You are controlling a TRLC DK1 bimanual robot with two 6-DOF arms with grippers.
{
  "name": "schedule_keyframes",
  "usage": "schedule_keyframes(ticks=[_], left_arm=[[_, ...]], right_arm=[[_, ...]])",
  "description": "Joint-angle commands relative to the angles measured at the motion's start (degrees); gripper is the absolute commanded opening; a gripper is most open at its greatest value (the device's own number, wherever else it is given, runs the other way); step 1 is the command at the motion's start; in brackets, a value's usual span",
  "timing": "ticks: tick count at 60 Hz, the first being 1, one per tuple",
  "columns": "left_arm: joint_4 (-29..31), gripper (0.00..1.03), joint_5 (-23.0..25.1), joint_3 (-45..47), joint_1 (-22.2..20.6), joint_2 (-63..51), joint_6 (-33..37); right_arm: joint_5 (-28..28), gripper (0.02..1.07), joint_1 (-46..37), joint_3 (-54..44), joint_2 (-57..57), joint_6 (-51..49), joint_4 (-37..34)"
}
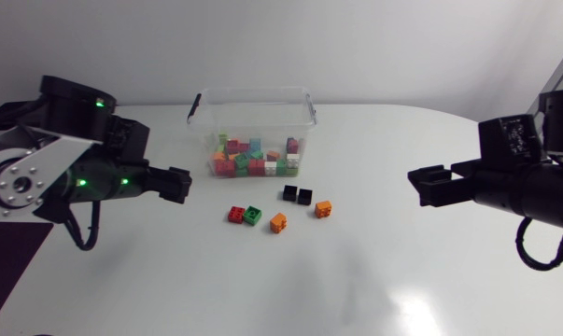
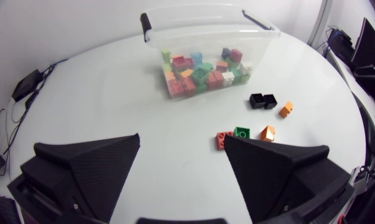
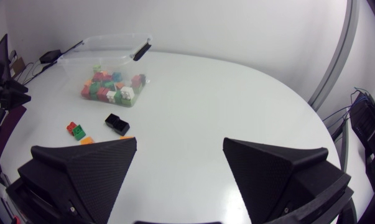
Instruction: Place the duplo bricks in the container
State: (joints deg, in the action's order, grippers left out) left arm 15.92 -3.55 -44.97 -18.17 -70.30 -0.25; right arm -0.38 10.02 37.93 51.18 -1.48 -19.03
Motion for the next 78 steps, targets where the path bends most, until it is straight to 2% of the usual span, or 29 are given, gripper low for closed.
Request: schedule_keyframes(ticks=[1, 10, 21, 26, 29, 30, 32, 39, 49, 55, 64, 78], left_arm=[[1.7, 0.93, -0.7, -4.1, -1.7, -6.0, -1.3], [5.3, 0.93, -0.1, -9.7, -2.7, -14.8, 1.2], [5.7, 0.93, 0.3, -13.2, -3.4, -22.3, 2.9], [6.8, 0.89, 0.6, -16.7, -4.3, -27.1, 11.9], [10.3, 0.86, 1.0, -20.2, -4.7, -30.1, 17.7], [13.7, 0.86, 1.0, -22.7, -4.9, -32.1, 19.9], [16.2, 0.86, 1.0, -24.7, -4.9, -33.6, 21.2], [16.2, 0.87, 1.6, -25.2, -5.1, -34.4, 30.8], [16.9, 0.89, 8.6, -25.1, -4.2, -33.9, 47.4], [18.5, 0.89, 12.9, -26.7, -3.8, -35.3, 52.5], [21.6, 0.88, 14.8, -30.1, -3.5, -39.9, 59.4], [23.3, 0.76, 19.2, -34.9, -2.6, -46.2, 66.8]], right_arm=[[-0.1, 1.02, 1.1, 2.1, 2.9, 1.2, -1.2], [-0.9, 1.02, 3.2, 3.8, 6.6, 1.1, -2.9], [-2.4, 1.02, 5.5, 4.5, 11.0, -2.3, -3.0], [-2.4, 1.02, 6.1, 6.2, 15.9, -4.3, -3.7], [-2.4, 1.02, 6.3, 7.6, 19.3, -6.5, -4.5], [-2.3, 1.02, 6.5, 7.9, 20.3, -7.0, -4.7], [-2.3, 1.02, 6.8, 8.6, 22.4, -8.3, -5.0], [-2.0, 1.02, 7.8, 10.1, 26.8, -11.5, -5.4], [-3.7, 1.02, 9.2, 11.5, 30.6, -15.3, -6.8], [-6.1, 1.02, 9.1, 12.7, 32.9, -15.3, -7.4], [-6.3, 1.02, 9.1, 14.0, 36.0, -15.2, -7.3], [-5.7, 1.02, 11.2, 14.3, 38.4, -16.1, -5.8]])
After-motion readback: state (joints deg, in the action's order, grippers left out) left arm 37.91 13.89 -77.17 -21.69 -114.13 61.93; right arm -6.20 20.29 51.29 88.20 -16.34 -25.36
